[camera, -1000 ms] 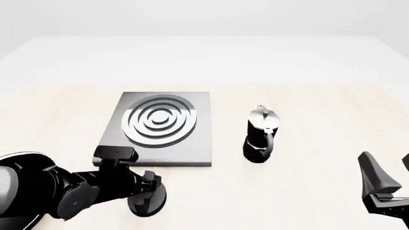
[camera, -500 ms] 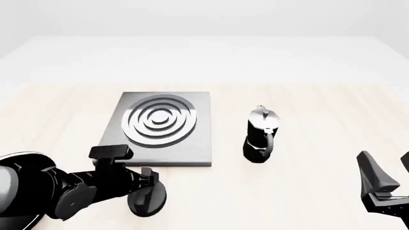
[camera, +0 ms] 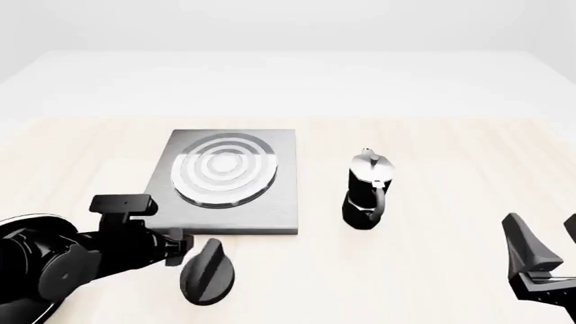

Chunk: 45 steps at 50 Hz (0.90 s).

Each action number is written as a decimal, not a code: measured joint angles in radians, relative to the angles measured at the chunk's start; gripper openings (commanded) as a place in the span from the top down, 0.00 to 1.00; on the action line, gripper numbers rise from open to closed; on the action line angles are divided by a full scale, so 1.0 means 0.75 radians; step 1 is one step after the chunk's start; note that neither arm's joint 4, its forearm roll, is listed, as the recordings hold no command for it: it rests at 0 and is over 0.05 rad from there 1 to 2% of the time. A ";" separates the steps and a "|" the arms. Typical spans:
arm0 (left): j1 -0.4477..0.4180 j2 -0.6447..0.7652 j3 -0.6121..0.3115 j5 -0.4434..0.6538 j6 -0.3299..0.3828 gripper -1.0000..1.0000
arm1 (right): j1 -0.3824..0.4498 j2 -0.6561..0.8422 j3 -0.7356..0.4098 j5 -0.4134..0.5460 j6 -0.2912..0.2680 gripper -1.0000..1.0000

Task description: Turn on the stove and put the moka pot on it.

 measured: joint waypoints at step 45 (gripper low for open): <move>0.345 -1.327 0.330 0.074 0.269 0.00 | 0.340 0.772 -0.479 0.080 0.046 0.00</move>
